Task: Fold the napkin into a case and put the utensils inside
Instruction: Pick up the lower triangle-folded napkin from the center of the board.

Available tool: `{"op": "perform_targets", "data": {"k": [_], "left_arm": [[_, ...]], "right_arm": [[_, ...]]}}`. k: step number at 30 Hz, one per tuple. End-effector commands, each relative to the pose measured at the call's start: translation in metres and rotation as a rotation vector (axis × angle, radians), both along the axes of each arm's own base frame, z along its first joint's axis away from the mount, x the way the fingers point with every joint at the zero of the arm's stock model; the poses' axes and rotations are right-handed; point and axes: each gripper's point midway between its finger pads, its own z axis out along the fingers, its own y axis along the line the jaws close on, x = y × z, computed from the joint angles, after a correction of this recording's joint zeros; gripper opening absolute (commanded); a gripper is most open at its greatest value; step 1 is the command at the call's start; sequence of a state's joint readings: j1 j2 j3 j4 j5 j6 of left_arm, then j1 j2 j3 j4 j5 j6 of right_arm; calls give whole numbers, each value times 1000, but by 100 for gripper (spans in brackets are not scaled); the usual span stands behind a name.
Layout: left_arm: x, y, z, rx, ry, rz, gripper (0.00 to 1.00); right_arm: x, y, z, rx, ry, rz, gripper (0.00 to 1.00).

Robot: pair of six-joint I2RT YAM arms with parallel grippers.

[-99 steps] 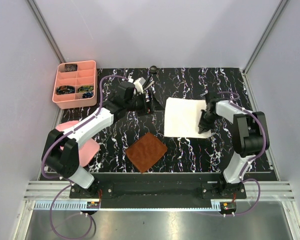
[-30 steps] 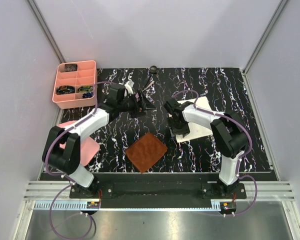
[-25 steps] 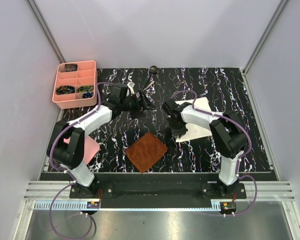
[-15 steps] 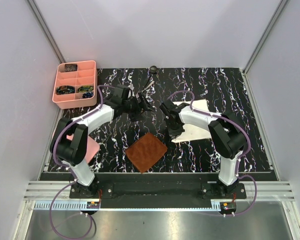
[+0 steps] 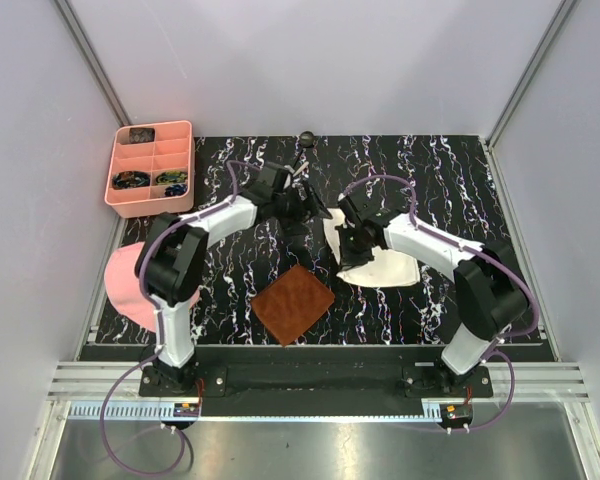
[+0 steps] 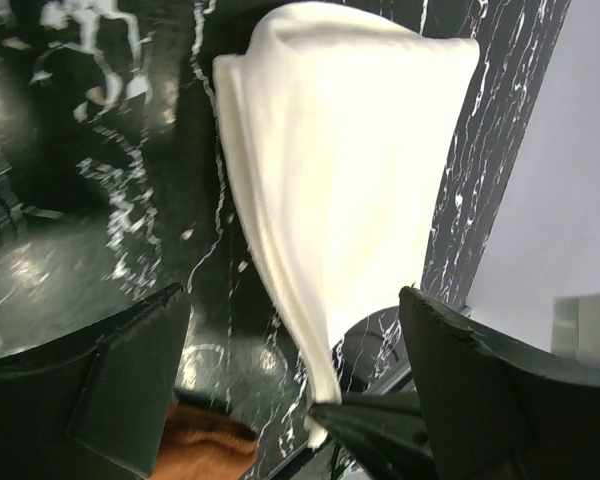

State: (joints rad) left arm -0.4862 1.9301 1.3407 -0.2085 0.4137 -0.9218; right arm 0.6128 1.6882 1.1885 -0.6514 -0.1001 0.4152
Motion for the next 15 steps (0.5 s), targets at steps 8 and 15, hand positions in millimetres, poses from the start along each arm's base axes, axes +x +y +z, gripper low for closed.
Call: {"op": "perform_targets", "data": {"k": [8,15], "left_arm": [[36,-29,-28,31,32,78,81],[33,-24,-36,40,30,104,81]], "right_arm": [[2,-13,24,147,-25,-54,0],[7,-16,38,194,-39,-60,0]]}}
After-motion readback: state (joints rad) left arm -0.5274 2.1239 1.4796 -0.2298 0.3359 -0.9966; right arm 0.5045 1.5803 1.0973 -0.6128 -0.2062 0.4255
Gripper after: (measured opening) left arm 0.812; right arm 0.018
